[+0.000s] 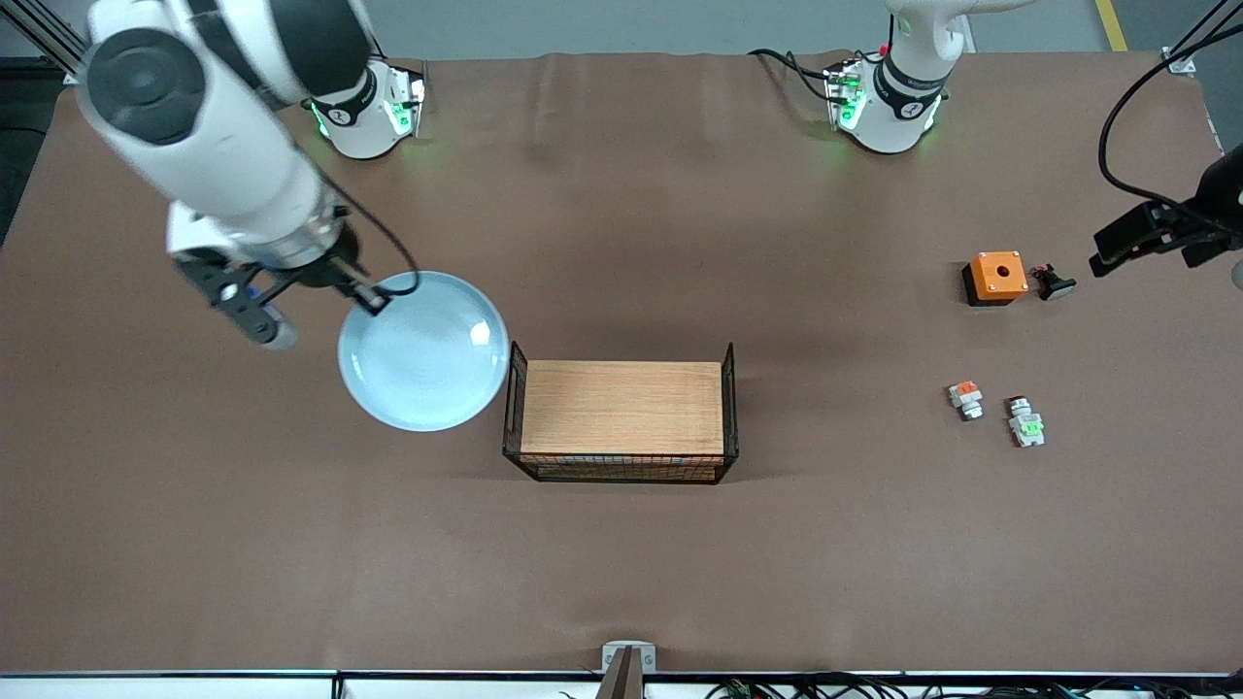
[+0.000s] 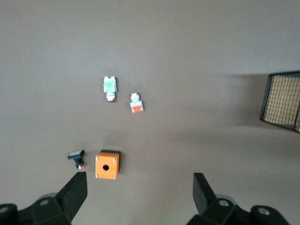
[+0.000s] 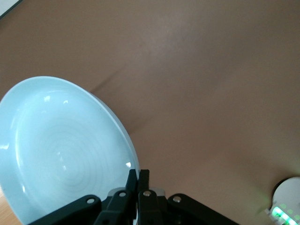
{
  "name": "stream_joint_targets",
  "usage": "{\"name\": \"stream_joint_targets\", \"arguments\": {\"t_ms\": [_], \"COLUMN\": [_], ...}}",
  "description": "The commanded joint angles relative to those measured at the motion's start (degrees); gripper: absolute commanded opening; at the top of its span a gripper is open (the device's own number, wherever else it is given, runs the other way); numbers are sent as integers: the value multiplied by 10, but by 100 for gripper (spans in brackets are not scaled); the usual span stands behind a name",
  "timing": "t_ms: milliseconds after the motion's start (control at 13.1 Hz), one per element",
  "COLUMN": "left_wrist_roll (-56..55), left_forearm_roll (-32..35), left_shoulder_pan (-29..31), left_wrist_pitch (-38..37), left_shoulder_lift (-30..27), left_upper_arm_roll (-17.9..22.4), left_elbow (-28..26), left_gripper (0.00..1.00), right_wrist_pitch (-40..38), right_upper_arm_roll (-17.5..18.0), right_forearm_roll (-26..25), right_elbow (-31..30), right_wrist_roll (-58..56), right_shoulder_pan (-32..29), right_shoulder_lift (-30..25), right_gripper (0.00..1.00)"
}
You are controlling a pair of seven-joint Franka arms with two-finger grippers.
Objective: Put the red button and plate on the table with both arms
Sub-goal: 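Carry the blue plate off the tray with the right gripper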
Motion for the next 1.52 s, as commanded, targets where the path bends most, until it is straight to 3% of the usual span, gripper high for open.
{"name": "stream_joint_targets", "arguments": {"t_ms": [0, 305, 610, 839, 1067, 1448], "left_wrist_roll": [-5, -8, -31, -36, -36, -37], "left_forearm_roll": [-10, -10, -10, -10, -10, -8], "left_shoulder_pan": [-39, -50, -55, -60, -61, -103], "left_wrist_pitch": [-29, -30, -30, -30, -29, -28], "left_shoulder_lift": [-17, -51, -73, -74, -74, -74], "left_upper_arm_roll": [24, 26, 23, 22, 22, 57], "left_elbow": [-5, -40, -58, -61, -61, -62], "left_gripper": [99, 99, 99, 99, 99, 99], "right_wrist_pitch": [2, 37, 156, 225, 255, 315], "right_upper_arm_roll": [11, 10, 10, 10, 10, 10], "right_forearm_roll": [11, 10, 10, 10, 10, 10], "right_elbow": [-37, -71, -161, -219, -234, -266], "right_wrist_roll": [-139, -314, -436, -511, -534, -625], "right_shoulder_pan": [-83, -163, -222, -243, -265, -286], "right_shoulder_lift": [-9, -1, 8, 17, 51, 81], "right_gripper": [0, 0, 0, 0, 0, 0]}}
